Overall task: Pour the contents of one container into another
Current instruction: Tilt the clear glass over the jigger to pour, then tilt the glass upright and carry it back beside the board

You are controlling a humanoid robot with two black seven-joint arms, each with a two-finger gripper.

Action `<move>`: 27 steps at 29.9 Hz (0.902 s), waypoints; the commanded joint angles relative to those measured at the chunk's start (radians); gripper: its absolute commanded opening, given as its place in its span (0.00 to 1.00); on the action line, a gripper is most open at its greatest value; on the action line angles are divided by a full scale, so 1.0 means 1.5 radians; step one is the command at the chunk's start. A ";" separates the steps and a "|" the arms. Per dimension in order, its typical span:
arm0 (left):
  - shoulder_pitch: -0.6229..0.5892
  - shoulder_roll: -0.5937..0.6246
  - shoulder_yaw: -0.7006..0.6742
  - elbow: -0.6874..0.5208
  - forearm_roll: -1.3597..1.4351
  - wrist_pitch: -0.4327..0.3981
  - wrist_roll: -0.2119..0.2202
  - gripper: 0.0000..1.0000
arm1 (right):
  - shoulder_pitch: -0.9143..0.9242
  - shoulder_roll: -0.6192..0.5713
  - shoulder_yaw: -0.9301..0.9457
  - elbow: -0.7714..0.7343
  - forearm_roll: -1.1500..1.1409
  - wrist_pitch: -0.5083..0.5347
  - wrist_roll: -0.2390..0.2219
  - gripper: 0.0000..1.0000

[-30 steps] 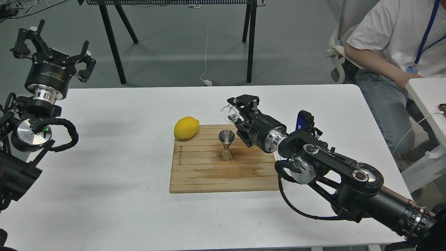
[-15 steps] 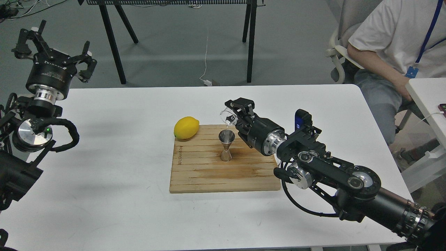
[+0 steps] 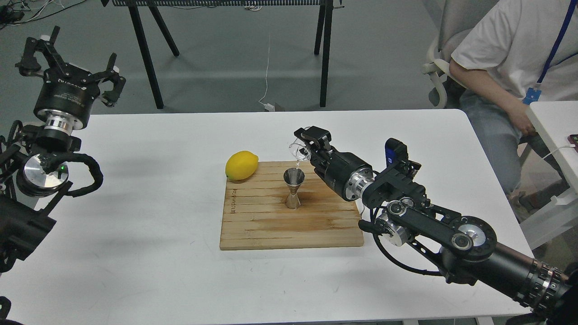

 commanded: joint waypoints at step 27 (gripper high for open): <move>0.001 -0.002 -0.003 0.000 0.000 -0.004 -0.001 1.00 | 0.062 -0.026 -0.058 0.003 -0.060 -0.028 0.003 0.22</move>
